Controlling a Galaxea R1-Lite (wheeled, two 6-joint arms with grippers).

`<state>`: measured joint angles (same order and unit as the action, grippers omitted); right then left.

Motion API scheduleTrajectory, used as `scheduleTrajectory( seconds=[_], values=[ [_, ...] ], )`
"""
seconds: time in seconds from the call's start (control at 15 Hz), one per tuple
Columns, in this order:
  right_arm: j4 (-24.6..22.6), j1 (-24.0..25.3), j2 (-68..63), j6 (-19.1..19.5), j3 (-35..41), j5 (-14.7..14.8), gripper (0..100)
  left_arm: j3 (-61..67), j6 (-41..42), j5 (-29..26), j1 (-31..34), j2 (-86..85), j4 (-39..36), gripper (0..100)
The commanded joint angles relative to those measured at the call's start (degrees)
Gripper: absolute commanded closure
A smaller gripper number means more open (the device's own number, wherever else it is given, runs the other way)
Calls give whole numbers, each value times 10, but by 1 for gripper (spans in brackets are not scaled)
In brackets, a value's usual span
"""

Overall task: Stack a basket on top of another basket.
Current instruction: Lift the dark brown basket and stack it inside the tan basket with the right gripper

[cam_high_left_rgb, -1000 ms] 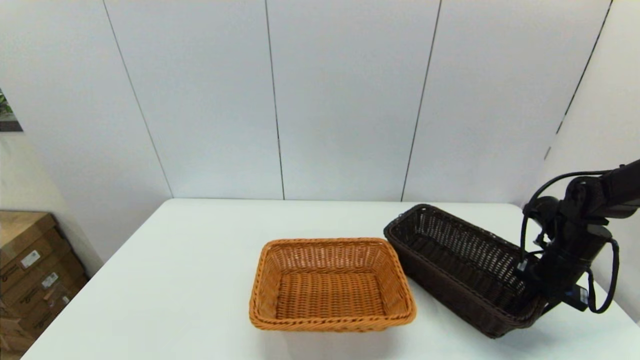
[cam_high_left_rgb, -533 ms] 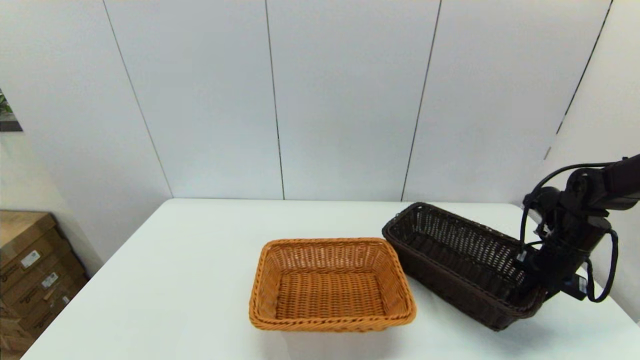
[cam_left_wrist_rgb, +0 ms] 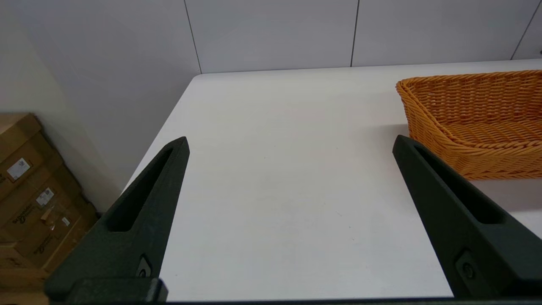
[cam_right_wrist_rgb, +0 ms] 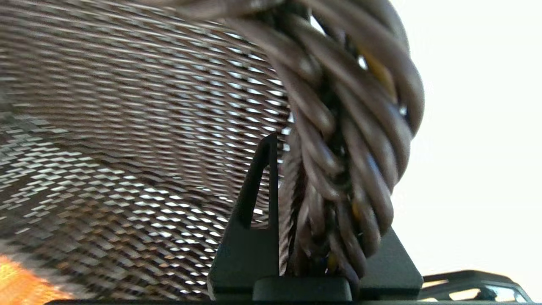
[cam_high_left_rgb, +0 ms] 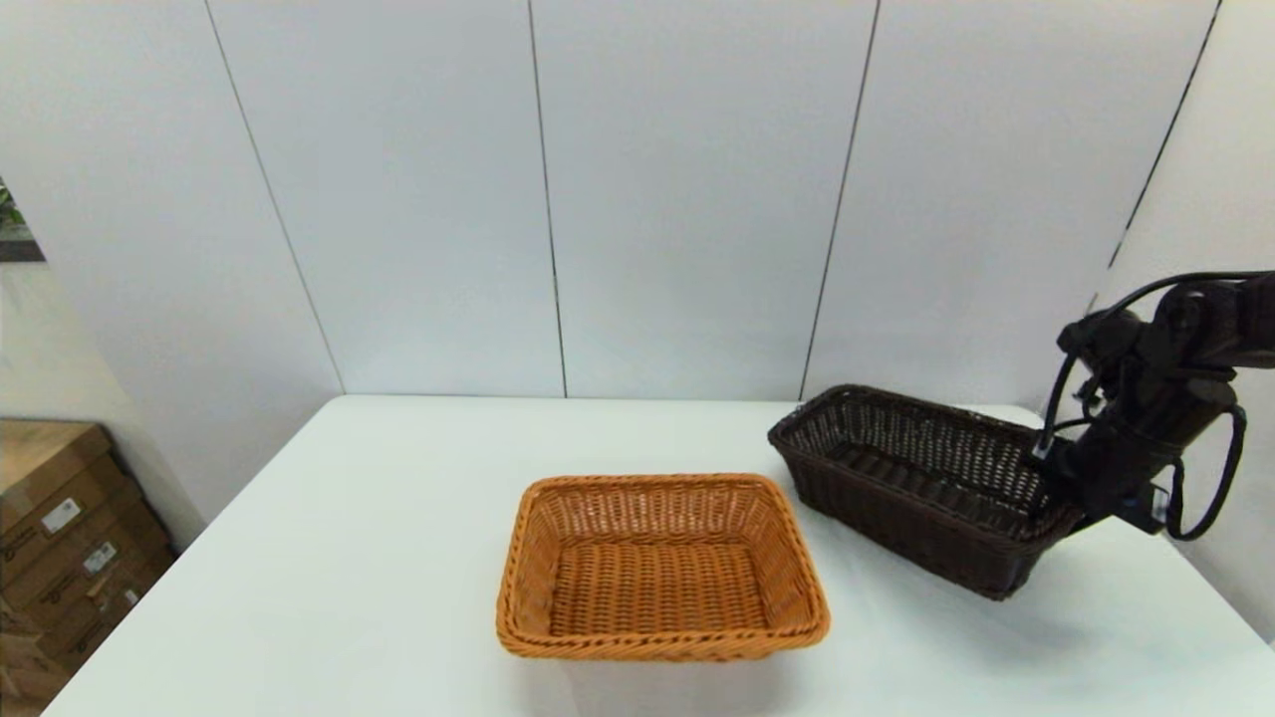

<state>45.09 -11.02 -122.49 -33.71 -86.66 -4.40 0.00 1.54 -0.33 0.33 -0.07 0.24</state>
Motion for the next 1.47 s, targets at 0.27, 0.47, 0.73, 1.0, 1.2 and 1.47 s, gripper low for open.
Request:
scheduleTrajectory(
  seconds=[0.27, 0.47, 0.73, 1.0, 1.2, 1.47],
  values=[
    [4, -5, 62, 0, -20, -7, 100, 1, 0, 0, 0, 0, 0, 0],
    [4, -10, 81, -1, -21, -12, 100, 1, 0, 0, 0, 0, 0, 0],
    [5, -24, 132, 3, -22, -60, 100, 1, 0, 0, 0, 0, 0, 0],
    [25, -17, 197, 19, -22, -142, 100, 1, 0, 0, 0, 0, 0, 0],
    [76, 8, 238, 44, -19, -202, 100, 1, 0, 0, 0, 0, 0, 0],
    [121, 107, 264, 44, -12, -210, 100, 1, 0, 0, 0, 0, 0, 0]
  ],
)
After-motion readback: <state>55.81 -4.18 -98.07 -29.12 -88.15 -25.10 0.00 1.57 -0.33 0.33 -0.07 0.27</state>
